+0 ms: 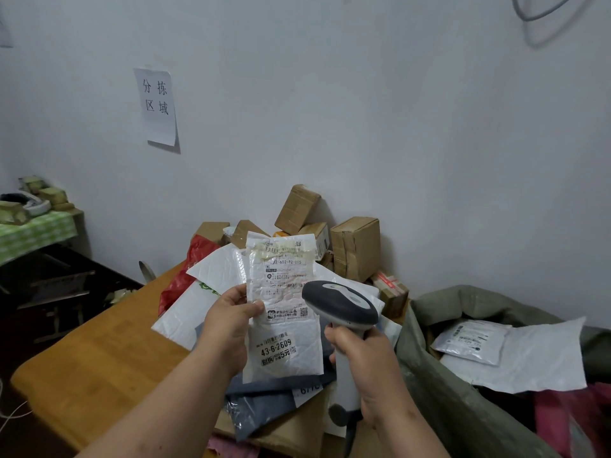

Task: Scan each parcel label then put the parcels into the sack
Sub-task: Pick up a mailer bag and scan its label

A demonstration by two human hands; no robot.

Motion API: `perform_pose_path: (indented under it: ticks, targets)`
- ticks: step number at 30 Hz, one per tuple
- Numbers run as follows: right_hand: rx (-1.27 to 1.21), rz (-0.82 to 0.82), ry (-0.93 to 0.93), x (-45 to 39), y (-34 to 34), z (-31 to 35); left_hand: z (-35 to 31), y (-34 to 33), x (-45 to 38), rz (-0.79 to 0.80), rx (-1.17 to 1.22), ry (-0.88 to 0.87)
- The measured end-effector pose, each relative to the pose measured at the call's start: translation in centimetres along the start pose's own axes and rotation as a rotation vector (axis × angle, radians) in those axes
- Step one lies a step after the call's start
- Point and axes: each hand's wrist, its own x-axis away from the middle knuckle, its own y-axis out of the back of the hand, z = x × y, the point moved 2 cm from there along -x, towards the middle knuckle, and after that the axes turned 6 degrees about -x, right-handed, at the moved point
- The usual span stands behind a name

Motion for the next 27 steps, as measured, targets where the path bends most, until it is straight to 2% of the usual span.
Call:
perform_pose_path:
  ticks: [8,16,21,27]
  targets:
    - [0.029,-0.082,-0.020,0.1,1.9,-0.2,1.4,-1.2,-0.5,0.051,0.005,0.040]
    - [0.004,-0.086,-0.132,0.8,3.7,0.1,2.3,-5.0,-1.8,0.248,-0.078,0.115]
    - [-0.043,-0.230,-0.080,1.4,5.9,-0.2,3.6,-9.0,-1.5,0.340,-0.169,0.082]
    - [-0.087,-0.470,-0.054,1.8,11.3,-0.2,6.2,-15.4,0.2,0.565,-0.344,0.028]
